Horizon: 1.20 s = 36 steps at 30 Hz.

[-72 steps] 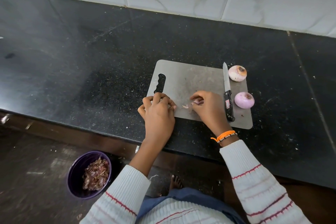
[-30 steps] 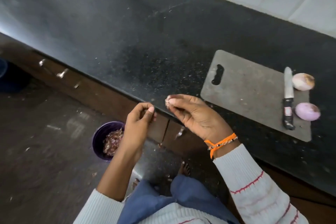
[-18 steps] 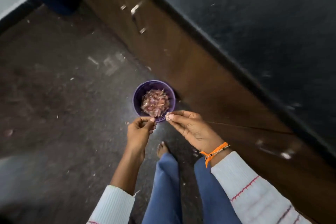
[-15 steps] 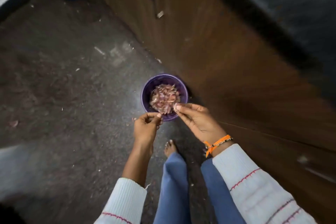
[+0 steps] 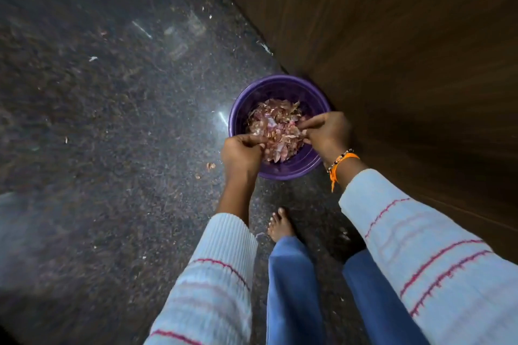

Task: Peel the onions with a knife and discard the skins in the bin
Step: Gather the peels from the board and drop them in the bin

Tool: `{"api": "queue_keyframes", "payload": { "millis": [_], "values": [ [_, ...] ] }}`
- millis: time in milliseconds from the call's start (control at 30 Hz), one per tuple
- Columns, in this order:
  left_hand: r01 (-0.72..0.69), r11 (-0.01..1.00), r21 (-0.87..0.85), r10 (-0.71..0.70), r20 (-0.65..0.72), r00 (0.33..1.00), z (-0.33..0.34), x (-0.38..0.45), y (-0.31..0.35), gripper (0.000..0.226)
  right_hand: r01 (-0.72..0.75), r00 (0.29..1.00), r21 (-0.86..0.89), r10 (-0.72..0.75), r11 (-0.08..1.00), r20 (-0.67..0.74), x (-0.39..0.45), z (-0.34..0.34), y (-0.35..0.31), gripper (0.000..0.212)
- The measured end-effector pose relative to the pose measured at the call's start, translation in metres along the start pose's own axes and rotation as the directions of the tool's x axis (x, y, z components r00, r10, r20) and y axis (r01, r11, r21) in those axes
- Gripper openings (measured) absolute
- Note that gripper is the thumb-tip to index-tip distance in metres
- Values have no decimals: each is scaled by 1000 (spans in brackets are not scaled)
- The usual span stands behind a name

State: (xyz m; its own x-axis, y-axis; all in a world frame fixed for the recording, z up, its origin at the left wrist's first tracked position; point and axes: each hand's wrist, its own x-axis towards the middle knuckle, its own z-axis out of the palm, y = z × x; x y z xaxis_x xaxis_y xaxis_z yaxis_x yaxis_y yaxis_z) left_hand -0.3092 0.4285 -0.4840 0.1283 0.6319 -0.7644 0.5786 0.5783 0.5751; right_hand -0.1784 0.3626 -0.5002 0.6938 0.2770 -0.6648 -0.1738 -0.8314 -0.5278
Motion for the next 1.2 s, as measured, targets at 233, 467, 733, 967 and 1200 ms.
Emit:
{"api": "queue_keyframes", "payload": {
  "millis": [233,467,733,967,1200],
  "values": [
    [9,984,176,-5,-24,1000,2,-15,21,24,103,993,-129,-109,986,-42,-15,-14,-22,14],
    [-59,995,86,66,-91,994,-3,-50,42,24,158,984,-41,-154,987,84,-51,-39,-42,5],
    [-260,955,-141,259,-28,965,-8,-149,99,21,374,926,26,-374,927,42,-134,-116,-79,16],
    [-387,885,-261,414,59,908,1,-290,145,22,537,836,25,-528,843,-147,-246,-227,-99,4],
    [-538,810,-235,585,245,773,35,-425,171,13,576,763,-2,-539,817,-357,-345,-355,-86,8]
  ]
}}
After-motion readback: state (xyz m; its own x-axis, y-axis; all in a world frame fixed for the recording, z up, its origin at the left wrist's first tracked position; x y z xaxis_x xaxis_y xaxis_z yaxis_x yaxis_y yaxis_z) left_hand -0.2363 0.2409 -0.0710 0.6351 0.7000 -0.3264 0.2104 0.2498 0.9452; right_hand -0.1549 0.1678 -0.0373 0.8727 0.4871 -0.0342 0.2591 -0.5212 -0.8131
